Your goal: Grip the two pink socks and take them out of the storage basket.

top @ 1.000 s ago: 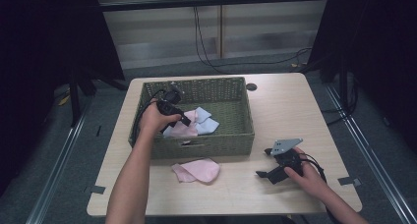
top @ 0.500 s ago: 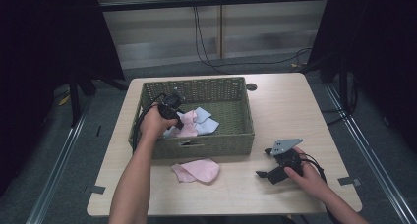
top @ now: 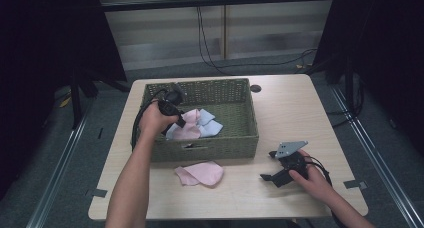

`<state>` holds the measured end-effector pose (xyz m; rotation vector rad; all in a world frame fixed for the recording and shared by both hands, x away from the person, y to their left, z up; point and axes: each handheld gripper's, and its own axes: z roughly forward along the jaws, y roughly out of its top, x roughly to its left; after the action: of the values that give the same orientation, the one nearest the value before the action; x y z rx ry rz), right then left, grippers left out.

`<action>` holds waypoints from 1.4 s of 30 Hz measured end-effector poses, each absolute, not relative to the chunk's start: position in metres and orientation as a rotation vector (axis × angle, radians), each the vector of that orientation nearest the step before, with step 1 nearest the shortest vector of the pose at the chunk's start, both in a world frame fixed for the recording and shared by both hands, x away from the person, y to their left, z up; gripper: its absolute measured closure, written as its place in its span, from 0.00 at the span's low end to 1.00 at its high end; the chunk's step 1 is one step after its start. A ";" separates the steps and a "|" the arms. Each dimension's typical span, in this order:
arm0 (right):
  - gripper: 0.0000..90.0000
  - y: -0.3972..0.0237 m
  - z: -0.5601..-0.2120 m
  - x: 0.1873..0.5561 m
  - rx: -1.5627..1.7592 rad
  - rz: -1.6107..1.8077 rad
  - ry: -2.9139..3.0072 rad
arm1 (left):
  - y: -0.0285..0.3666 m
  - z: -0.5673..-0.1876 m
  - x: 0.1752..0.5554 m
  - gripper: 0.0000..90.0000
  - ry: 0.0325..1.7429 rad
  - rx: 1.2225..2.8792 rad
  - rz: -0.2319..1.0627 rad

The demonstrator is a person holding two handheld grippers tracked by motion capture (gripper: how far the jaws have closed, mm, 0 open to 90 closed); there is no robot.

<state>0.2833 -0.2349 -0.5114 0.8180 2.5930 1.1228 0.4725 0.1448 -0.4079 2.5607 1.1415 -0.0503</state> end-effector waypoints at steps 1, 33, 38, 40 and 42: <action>0.10 -0.235 -0.511 0.283 0.817 1.123 2.593 | 0.145 -0.401 0.471 0.96 1.138 2.555 -0.059; 0.10 -0.235 -0.512 0.283 0.817 1.126 2.593 | 0.140 -0.405 0.473 0.97 1.168 2.518 -0.068; 0.10 -0.235 -0.512 0.283 0.817 1.125 2.593 | 0.140 -0.394 0.472 0.97 1.157 2.502 -0.054; 0.10 -0.235 -0.511 0.283 0.818 1.122 2.593 | 0.140 -0.391 0.471 0.97 1.160 2.507 -0.063; 0.10 -0.235 -0.512 0.283 0.817 1.125 2.593 | 0.142 -0.385 0.471 0.97 1.164 2.490 -0.065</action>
<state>0.2833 -0.2348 -0.5116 0.8172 2.5930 1.1253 0.4708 0.1422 -0.3851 2.4898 1.1636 -0.0646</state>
